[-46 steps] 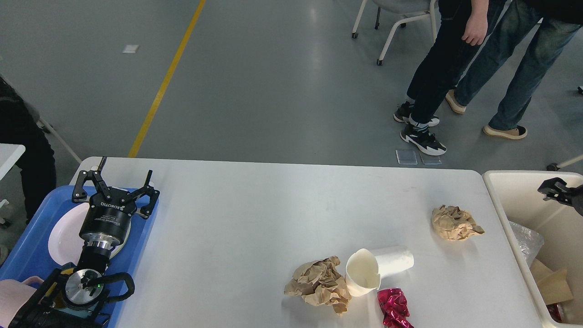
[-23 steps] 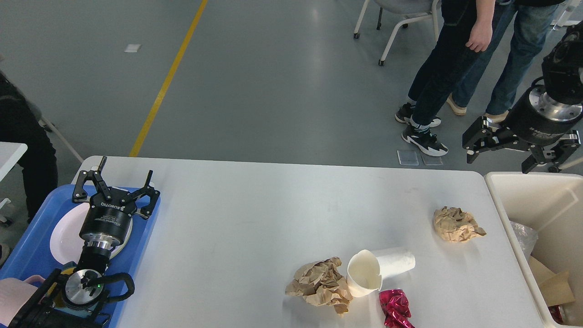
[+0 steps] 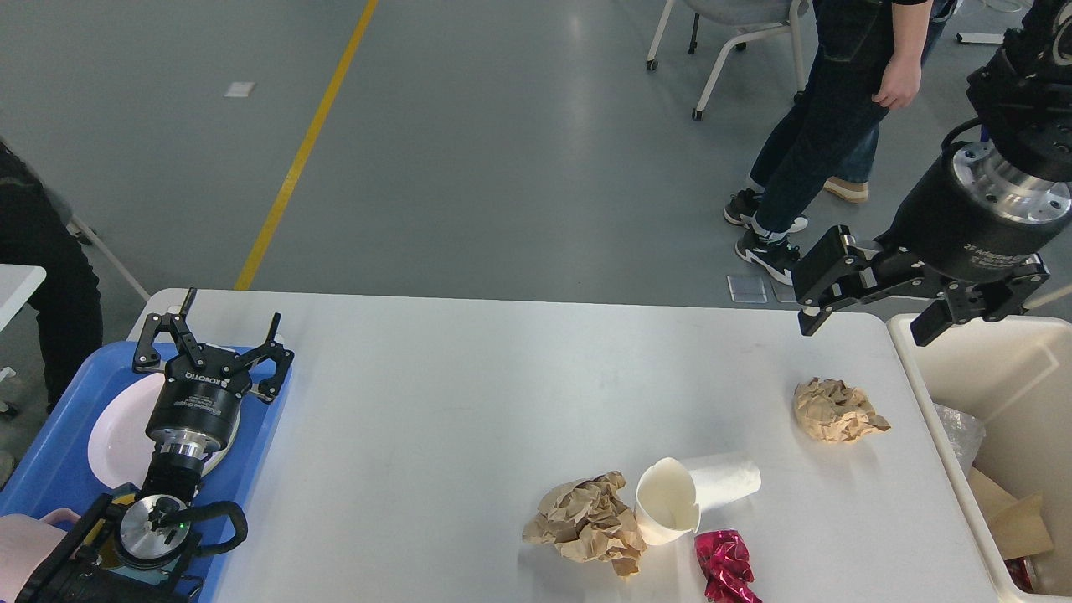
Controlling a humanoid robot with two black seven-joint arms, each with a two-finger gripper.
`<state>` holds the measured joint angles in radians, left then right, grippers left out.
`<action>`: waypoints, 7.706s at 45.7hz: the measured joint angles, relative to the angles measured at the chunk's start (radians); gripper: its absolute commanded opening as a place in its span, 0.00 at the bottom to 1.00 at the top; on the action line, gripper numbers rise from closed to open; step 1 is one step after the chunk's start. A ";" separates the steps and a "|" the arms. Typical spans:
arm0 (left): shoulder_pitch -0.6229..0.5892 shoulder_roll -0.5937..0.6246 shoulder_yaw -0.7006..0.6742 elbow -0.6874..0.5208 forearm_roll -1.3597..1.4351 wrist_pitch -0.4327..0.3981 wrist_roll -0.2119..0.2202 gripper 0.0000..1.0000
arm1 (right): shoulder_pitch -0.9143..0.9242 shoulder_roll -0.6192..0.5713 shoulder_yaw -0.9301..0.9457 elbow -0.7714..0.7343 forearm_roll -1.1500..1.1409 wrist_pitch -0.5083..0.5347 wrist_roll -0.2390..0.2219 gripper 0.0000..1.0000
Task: Tidy desktop
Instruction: 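Move the right gripper down to the bread roll, then grasp the bread roll with the right gripper and lift it, then carry the bread roll over the white bin, then release the bread roll into the bin and raise the right gripper, then lower the right gripper onto the crumpled brown paper wad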
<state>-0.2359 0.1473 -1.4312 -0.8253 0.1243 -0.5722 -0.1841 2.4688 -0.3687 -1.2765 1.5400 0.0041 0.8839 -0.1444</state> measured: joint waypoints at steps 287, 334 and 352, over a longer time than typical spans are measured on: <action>0.000 0.000 0.000 0.000 0.000 -0.003 0.000 0.96 | -1.389 -0.047 0.496 -1.405 0.062 -0.553 -0.098 1.00; 0.000 0.000 0.000 0.000 0.000 -0.003 0.000 0.96 | -0.197 0.078 0.149 -0.217 0.107 0.024 -0.100 1.00; 0.000 0.000 0.000 0.000 0.000 -0.002 0.000 0.97 | -0.368 0.121 0.323 -0.215 0.154 -0.062 -0.101 1.00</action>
<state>-0.2362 0.1472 -1.4312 -0.8253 0.1243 -0.5744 -0.1840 2.1008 -0.2475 -0.9534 1.3254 0.1580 0.8219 -0.2451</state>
